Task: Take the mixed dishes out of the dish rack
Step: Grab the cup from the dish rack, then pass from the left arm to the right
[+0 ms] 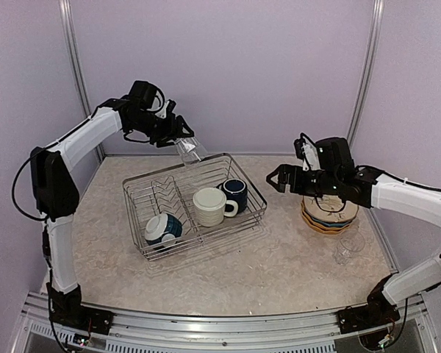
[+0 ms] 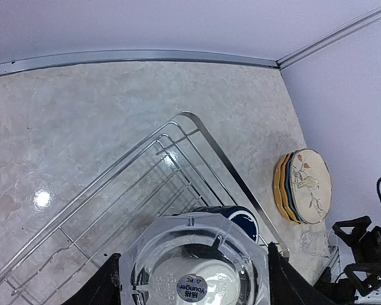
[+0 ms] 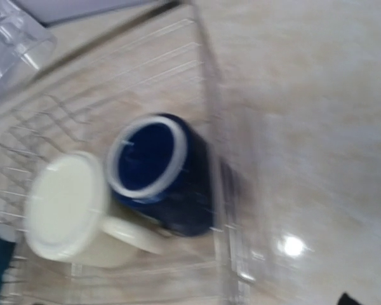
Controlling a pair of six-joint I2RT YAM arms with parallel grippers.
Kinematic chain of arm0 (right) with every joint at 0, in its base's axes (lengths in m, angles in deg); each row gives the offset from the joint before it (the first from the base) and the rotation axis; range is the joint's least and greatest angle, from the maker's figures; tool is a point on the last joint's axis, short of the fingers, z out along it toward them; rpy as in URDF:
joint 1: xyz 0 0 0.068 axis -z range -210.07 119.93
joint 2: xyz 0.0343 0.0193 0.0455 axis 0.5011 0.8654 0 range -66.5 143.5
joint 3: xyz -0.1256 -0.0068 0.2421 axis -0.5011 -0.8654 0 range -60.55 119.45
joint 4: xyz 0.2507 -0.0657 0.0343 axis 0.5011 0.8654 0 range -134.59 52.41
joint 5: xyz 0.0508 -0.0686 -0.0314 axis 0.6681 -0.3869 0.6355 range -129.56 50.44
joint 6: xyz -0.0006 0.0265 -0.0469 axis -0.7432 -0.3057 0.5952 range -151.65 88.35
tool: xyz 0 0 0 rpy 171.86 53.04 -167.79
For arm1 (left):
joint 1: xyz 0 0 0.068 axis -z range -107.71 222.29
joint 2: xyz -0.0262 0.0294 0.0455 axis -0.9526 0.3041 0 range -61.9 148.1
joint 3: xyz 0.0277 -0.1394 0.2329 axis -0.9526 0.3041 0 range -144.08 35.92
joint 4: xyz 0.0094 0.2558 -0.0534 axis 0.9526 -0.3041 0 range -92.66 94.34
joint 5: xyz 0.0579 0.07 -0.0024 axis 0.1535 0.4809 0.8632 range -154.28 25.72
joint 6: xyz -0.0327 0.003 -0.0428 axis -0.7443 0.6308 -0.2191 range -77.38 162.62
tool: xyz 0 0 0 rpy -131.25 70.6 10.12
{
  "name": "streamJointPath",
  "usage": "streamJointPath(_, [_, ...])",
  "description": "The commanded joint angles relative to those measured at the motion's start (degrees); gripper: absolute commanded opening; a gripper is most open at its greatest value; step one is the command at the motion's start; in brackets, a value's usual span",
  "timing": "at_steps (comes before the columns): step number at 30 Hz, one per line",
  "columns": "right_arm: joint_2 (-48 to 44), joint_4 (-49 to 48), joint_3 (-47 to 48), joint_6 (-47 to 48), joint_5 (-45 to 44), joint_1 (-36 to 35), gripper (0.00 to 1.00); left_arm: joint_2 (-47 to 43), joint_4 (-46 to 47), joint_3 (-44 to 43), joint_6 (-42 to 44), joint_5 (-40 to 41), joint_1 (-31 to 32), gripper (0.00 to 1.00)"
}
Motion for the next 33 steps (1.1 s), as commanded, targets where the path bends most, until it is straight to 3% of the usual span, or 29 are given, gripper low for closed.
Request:
streamJointPath(1, [3.7, -14.1, -0.7, -2.8, 11.9, 0.4, 0.98, -8.1, 8.4, 7.7, -8.0, -9.9, -1.8, 0.03])
streamJointPath(4, [9.7, -25.1, 2.2, -7.7, 21.0, 0.4, 0.98, -11.2, 14.2, 12.6, -12.6, -15.1, -1.8, 0.03])
streamJointPath(8, [19.0, -46.8, 3.5, -22.7, 30.4, 0.4, 0.97, -13.2, 21.2, 17.3, -14.3, -17.2, -0.6, 0.03])
streamJointPath(12, [27.0, -66.3, 4.1, -37.8, 31.9, -0.2, 0.96, -15.7, 30.2, 23.9, -13.4, -16.5, 2.2, 0.03])
streamJointPath(15, [30.1, -75.9, 4.4, -44.2, 31.4, -0.7, 0.95, -16.2, 35.1, 26.5, -12.9, -15.0, 4.3, 0.03])
streamJointPath(21, [32.9, -83.0, 4.1, -50.8, 30.9, -1.1, 0.95, -16.2, 41.0, 29.8, -12.2, -13.5, 6.6, 0.03])
streamJointPath(25, [34.2, -87.4, 3.4, -54.9, 31.6, -1.1, 0.94, -17.2, 50.4, 34.9, -12.1, -17.7, 6.1, 0.03])
streamJointPath(33, [38.6, -95.1, 3.7, -61.5, 33.8, -1.6, 0.80, -17.8, 63.5, 41.7, -11.9, -26.2, 4.8, 0.03])
